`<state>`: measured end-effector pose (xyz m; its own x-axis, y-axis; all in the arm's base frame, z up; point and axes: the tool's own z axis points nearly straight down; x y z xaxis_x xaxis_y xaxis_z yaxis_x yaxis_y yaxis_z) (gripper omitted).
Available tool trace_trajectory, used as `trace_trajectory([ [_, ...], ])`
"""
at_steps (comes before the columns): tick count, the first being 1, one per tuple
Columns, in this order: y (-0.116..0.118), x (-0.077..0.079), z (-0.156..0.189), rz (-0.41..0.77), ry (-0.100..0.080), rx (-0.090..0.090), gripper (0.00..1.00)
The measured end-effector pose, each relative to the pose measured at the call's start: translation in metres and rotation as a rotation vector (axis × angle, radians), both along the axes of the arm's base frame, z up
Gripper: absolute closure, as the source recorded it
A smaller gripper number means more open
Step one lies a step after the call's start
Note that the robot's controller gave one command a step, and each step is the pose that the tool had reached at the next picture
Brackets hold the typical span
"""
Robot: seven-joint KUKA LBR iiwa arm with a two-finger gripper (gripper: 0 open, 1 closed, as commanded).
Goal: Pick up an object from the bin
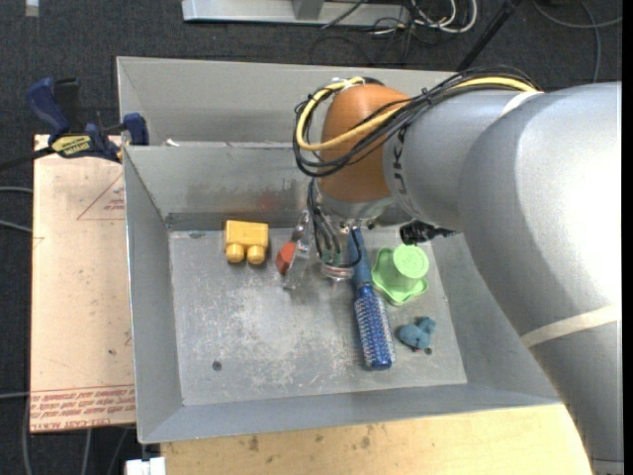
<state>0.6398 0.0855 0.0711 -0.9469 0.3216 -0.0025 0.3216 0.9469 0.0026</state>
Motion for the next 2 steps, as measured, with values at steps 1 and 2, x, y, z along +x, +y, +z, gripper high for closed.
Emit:
trace_trajectory([
  [1,0.006,0.017,0.109,-0.014,-0.009,0.001,1.00],
  [2,0.009,0.011,0.236,0.015,-0.010,0.001,1.00],
])
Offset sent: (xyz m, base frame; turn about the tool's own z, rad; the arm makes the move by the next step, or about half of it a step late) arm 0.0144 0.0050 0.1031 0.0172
